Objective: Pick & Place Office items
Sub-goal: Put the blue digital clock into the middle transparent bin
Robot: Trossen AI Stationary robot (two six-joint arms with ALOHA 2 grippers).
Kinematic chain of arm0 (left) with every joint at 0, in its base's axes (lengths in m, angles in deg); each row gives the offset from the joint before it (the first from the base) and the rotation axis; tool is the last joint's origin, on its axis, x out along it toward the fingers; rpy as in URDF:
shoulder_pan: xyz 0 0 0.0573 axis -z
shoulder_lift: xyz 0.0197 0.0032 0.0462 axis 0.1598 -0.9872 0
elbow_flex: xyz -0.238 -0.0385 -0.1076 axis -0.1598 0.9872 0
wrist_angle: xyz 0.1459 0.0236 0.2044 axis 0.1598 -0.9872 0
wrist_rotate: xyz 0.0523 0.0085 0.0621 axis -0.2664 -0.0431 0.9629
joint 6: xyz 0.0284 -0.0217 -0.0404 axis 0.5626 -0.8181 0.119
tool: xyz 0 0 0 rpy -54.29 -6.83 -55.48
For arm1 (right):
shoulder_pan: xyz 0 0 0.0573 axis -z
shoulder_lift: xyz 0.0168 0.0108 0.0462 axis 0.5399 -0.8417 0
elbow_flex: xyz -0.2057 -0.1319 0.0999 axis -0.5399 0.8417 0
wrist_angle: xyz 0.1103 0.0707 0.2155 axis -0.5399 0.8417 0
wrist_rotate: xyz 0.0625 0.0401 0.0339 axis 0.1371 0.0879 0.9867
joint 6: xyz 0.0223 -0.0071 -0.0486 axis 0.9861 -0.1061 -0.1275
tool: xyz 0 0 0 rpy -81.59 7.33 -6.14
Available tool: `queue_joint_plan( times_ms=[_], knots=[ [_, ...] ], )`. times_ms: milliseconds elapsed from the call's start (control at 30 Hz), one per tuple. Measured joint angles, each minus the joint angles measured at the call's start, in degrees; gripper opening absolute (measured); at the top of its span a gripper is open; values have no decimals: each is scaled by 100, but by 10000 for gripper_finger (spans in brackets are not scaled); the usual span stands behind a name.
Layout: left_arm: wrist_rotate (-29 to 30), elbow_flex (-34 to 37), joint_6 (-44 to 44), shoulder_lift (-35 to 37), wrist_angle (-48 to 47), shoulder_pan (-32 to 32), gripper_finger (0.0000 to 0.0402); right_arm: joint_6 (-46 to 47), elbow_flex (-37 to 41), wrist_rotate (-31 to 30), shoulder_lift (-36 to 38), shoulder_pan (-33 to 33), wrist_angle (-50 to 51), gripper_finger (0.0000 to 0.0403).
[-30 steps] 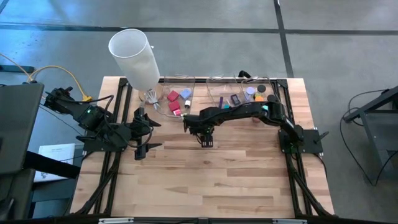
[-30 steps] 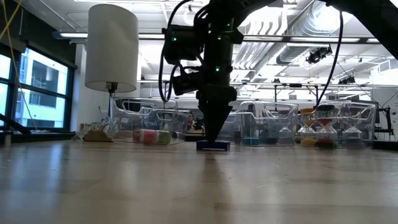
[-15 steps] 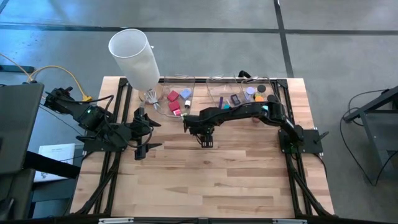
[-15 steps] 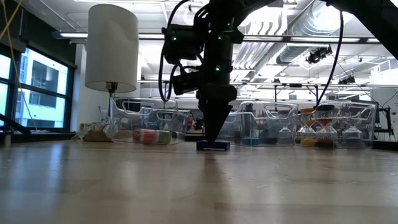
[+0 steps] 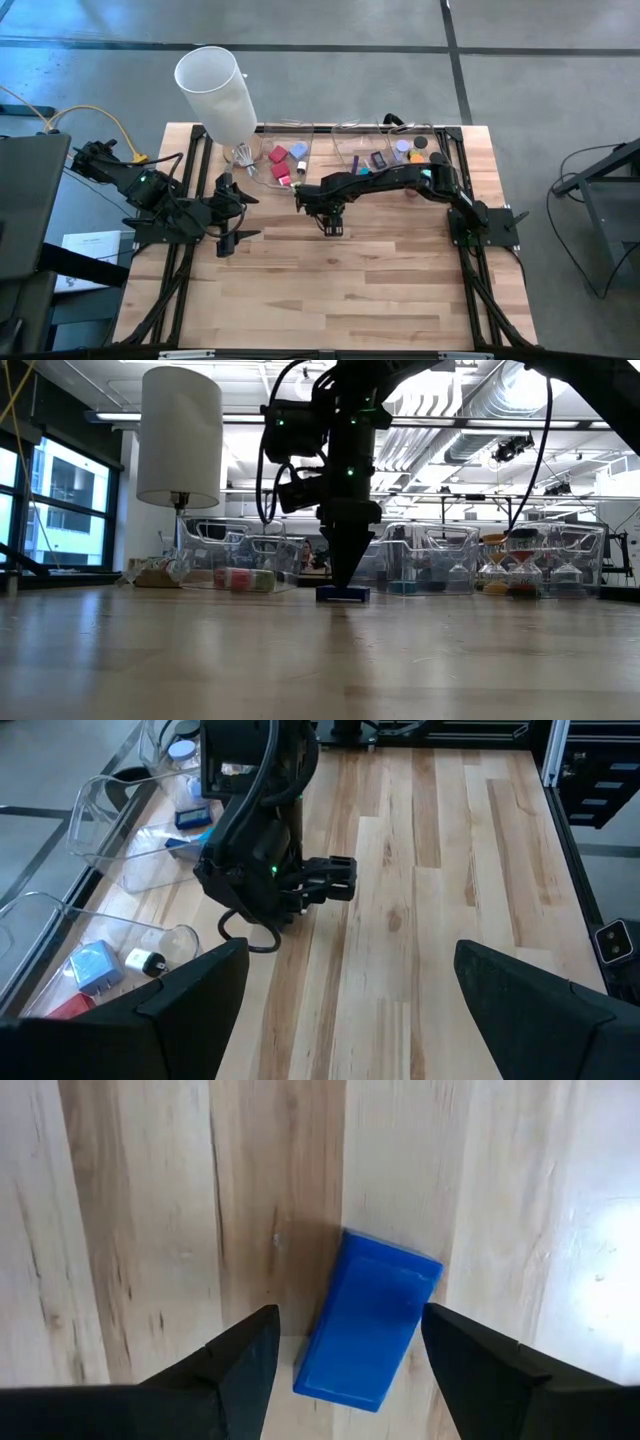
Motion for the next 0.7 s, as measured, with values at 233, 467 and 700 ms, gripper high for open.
queue_joint_plan(
  times_ms=[233,467,700],
  knots=[
    [0,0,0,0,-2,0,344,-4,-2,-153,0,-76,-7,235],
    [0,0,0,0,-4,0,344,-17,-4,-614,0,-198,-55,235],
    [0,0,0,0,-4,0,344,-108,-4,-569,0,-199,-46,235]
  ],
)
